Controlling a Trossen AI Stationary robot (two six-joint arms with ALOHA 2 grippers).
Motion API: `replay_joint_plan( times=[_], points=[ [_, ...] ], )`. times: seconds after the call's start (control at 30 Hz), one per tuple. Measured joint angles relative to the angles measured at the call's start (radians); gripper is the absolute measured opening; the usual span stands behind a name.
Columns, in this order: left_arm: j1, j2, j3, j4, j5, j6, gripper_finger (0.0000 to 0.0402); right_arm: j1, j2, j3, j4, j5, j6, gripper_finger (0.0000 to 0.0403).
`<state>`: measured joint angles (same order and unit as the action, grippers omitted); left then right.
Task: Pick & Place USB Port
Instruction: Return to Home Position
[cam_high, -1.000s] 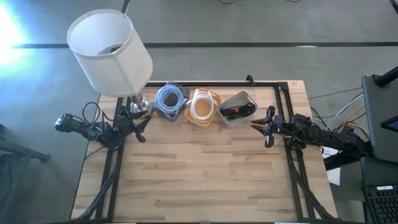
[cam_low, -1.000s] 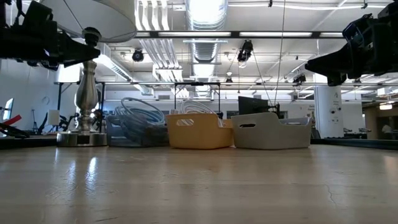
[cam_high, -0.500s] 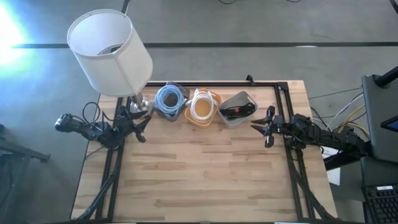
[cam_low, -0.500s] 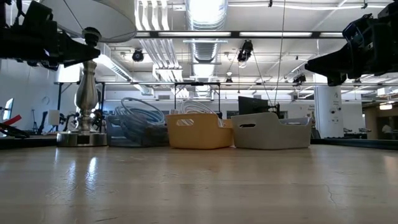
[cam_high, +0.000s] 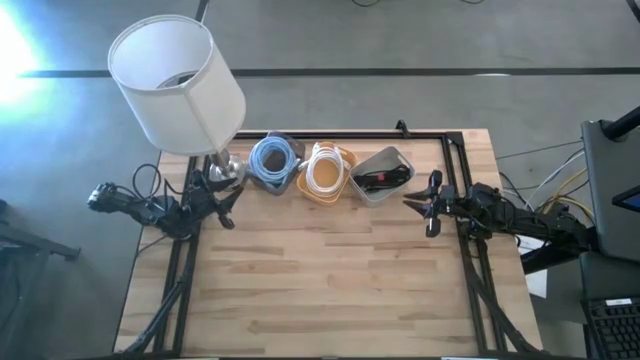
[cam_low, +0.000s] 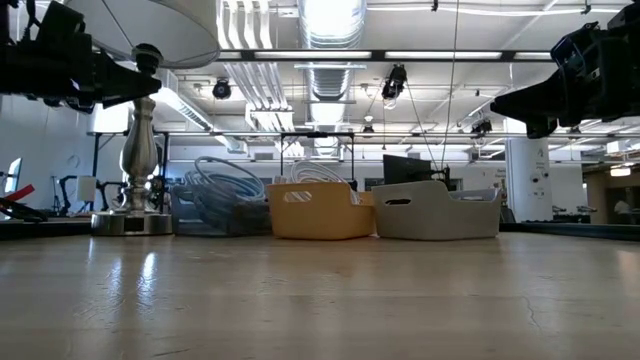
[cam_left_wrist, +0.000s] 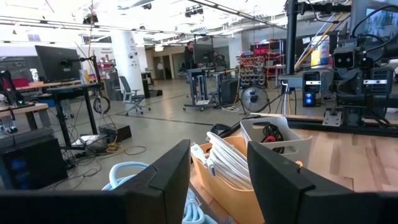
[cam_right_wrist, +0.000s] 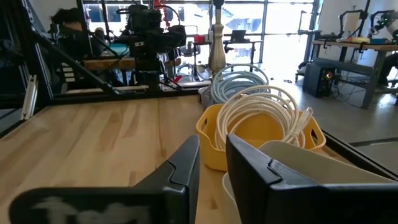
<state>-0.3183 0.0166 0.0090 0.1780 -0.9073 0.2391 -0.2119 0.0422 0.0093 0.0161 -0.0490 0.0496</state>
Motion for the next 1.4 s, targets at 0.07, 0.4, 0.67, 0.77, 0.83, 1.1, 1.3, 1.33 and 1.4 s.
replay_joint_plan(
  times=[0.07,0.4,0.67,0.77,0.83,1.1,1.3,1.33,1.4],
  points=[
    [0.0,0.0,0.0,0.0,0.0,0.0,0.0163,0.0,0.0,0.0,0.0,0.0,0.0,0.007],
    [0.0,0.0,0.0,0.0,0.0,0.0,0.0163,0.0,0.0,0.0,0.0,0.0,0.0,0.0077],
    [0.0,0.0,0.0,0.0,0.0,0.0,0.0163,0.0,0.0,0.0,0.0,0.0,0.0,0.0088],
    [0.0,0.0,0.0,0.0,0.0,0.0,0.0163,0.0,0.0,0.0,0.0,0.0,0.0,0.0091],
    [0.0,0.0,0.0,0.0,0.0,0.0,0.0163,0.0,0.0,0.0,0.0,0.0,0.0,0.0091],
    [0.0,0.0,0.0,0.0,0.0,0.0,0.0163,0.0,0.0,0.0,0.0,0.0,0.0,0.0077],
    [0.0,0.0,0.0,0.0,0.0,0.0,0.0163,0.0,0.0,0.0,0.0,0.0,0.0,0.0068],
    [0.0,0.0,0.0,0.0,0.0,0.0,0.0163,0.0,0.0,0.0,0.0,0.0,0.0,0.0068],
    [0.0,0.0,0.0,0.0,0.0,0.0,0.0163,0.0,0.0,0.0,0.0,0.0,0.0,0.0069]
  ],
)
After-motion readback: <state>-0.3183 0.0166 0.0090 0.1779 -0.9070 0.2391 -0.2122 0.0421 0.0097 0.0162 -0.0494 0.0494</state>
